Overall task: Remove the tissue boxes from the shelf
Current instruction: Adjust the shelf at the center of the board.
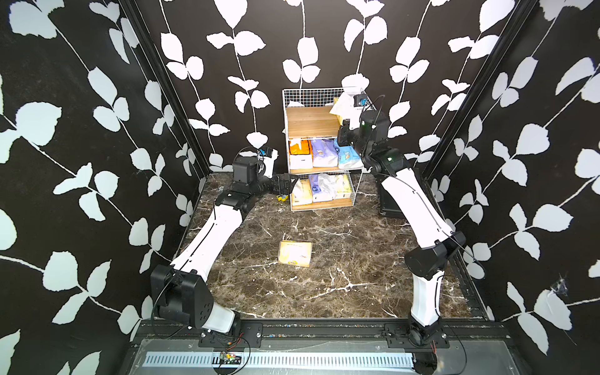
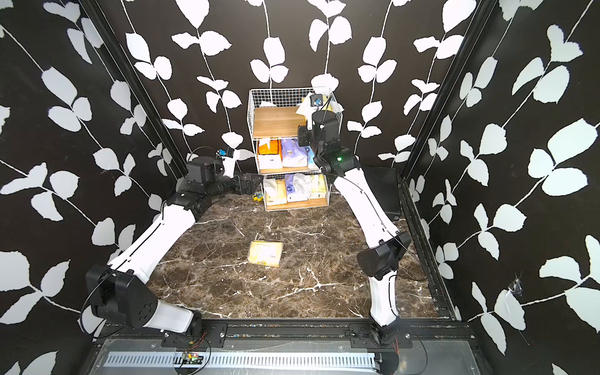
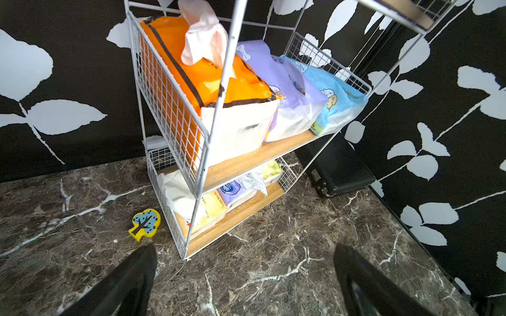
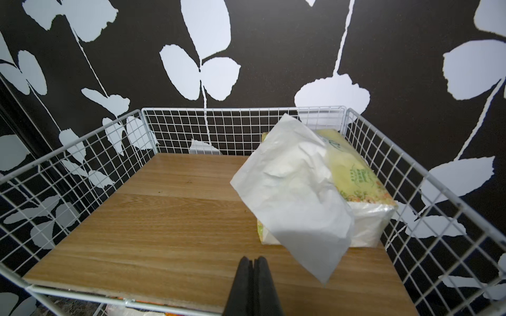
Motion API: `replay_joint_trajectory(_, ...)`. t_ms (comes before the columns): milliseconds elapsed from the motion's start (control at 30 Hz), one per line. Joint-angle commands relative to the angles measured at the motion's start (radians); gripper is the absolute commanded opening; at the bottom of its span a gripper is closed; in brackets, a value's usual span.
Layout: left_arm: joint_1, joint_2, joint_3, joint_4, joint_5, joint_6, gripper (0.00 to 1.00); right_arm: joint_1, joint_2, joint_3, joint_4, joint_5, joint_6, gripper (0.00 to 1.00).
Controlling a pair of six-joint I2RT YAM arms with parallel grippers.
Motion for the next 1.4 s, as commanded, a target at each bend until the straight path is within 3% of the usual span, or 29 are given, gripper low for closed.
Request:
replay_joint_trajectory(0,0.004,-0.008,0.008,0.013,0.025,-0.016,0.99,-0.005,-0.068,-0.063,0.001,-0.018,0.028,0.0)
replay_joint_trajectory(267,0.004,-0.005,0.003,0.019,0.03,-0.023,0.99,-0.005,-0.154,-0.144,0.017,-0.019,0.018,0.0)
replay_joint_trajectory(333,0.004,-0.001,0.006,0.017,0.034,-0.025,0.99,-0.005,-0.163,-0.141,0.021,-0.02,0.023,0.44)
replay_joint_trajectory(367,0.004,-0.002,0.01,0.015,0.039,-0.025,0.99,-0.005,-0.164,-0.129,0.017,-0.026,0.028,0.54)
replay_joint_trajectory(467,0.004,-0.012,0.009,0.015,0.037,-0.014,0.99,-0.008,-0.149,-0.069,-0.018,-0.038,0.051,0.63)
replay_joint_trajectory(567,0.004,-0.041,-0.002,0.024,0.021,0.012,0.99,-0.009,-0.162,-0.072,-0.032,-0.069,0.075,0.65)
replay_joint_trajectory(700,0.004,-0.079,0.022,0.021,-0.013,0.075,0.99,-0.01,-0.277,-0.238,0.073,-0.195,0.103,0.64)
replay_joint_trajectory(800,0.004,-0.081,0.038,0.067,-0.084,0.033,0.99,-0.009,-0.369,-0.35,0.108,-0.225,0.119,0.61)
replay_joint_trajectory(1033,0.001,0.05,0.107,0.27,-0.06,-0.131,0.98,-0.01,-0.62,-0.631,0.175,-0.249,0.116,0.54)
replay_joint_trajectory(1367,-0.042,0.197,0.219,0.454,0.004,-0.213,0.96,-0.009,-0.84,-0.898,0.184,-0.266,0.096,0.51)
